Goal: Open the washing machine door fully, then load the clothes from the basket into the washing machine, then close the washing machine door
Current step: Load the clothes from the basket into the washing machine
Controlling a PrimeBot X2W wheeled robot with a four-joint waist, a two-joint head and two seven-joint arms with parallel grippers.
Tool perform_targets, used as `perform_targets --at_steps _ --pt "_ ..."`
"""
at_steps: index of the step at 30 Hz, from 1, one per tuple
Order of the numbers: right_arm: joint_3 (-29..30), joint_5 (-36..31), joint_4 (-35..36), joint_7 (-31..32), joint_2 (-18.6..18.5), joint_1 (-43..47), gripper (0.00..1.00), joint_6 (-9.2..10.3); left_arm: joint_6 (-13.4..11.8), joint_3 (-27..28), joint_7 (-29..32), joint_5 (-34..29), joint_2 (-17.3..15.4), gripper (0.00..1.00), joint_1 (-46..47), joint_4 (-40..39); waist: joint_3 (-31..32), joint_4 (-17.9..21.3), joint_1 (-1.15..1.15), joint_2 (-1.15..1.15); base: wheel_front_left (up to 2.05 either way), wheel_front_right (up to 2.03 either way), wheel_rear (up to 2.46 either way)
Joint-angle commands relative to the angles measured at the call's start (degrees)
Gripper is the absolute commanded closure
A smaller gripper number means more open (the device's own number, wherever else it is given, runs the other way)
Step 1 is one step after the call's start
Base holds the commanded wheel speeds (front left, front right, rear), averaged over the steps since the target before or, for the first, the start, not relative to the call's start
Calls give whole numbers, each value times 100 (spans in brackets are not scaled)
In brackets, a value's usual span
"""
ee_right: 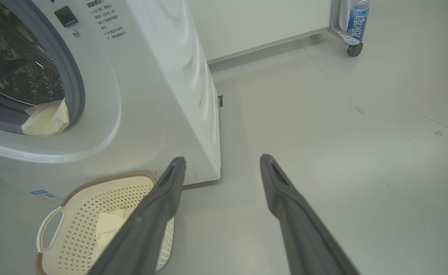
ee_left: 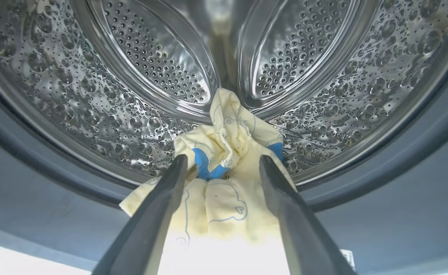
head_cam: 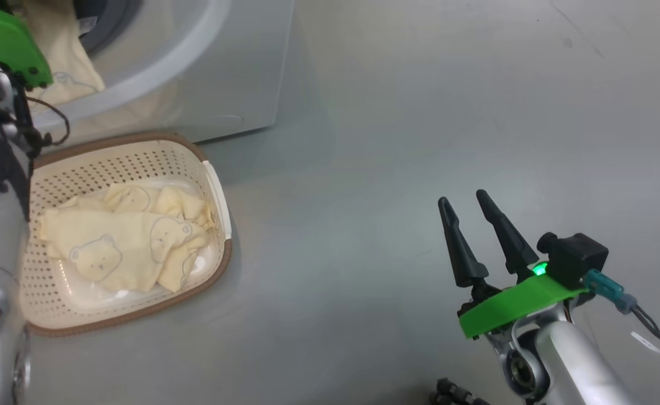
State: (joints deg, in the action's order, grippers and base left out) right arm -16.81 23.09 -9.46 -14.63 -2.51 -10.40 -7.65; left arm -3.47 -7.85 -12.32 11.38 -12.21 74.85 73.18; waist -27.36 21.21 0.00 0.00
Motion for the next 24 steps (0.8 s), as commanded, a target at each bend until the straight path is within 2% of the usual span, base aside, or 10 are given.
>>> perform_targets --at_steps 1,10,24 --pt "-50 -36 151 -37 -39 76 0 16 26 66 -77 39 -162 0 -12 -171 155 -133 0 0 0 0 0" --pt "133 -123 172 -37 -148 147 0 16 178 121 -261 223 110 0 -755 -630 562 -482 0 0 0 0 0" --pt "417 -222 241 -37 -252 334 0 16 175 250 -267 212 450 0 -2605 -2778 915 -907 0 0 0 0 0"
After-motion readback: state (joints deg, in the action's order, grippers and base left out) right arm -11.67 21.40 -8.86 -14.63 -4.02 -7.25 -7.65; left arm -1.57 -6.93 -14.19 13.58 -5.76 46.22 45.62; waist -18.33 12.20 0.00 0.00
